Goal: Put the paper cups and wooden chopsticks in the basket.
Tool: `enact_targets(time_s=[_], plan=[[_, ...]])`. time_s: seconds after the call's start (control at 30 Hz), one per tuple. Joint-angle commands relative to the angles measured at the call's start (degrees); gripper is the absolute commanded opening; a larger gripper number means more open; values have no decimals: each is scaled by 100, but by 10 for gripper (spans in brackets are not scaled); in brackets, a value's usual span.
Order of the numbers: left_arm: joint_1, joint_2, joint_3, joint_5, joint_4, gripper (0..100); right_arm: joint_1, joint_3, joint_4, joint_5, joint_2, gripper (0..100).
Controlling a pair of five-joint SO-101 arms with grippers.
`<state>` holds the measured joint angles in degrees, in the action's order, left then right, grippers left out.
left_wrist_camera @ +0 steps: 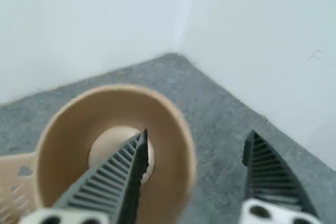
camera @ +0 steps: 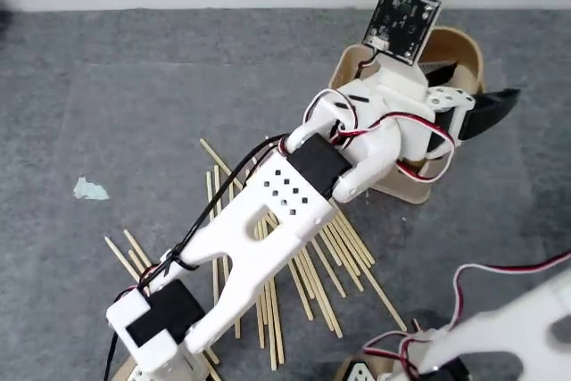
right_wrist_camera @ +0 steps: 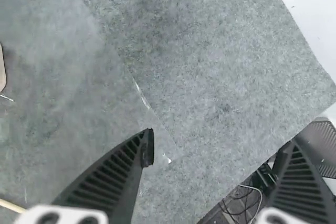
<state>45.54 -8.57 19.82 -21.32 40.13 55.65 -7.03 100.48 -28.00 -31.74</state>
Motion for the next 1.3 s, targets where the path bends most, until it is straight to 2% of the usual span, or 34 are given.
enact_targets(time_s=[0.0,0.3,0.53,0.6,0.67,0.83,1.0,1.27], plan=[[9,123,479,44,-114,294,13,308,-242,-149,-303,369],[-149,123,1675,35,-114,294,22,659,-549,-158,-365,369],[-492,360,1938,-97,202,289,-224,677,-804,-114,-303,366],[-695,580,1974,-281,545,259,-418,677,-1015,-62,-295,331],[-879,888,1947,-387,1002,205,-664,677,-1341,132,-356,247],[-1477,1600,1938,-378,2224,10,-1279,642,-2026,211,-365,64],[-2215,2075,1930,-378,3253,12,-2176,642,-2422,624,-312,13],[-3191,2462,1930,-466,4642,12,-3635,642,-3468,1301,-365,9]])
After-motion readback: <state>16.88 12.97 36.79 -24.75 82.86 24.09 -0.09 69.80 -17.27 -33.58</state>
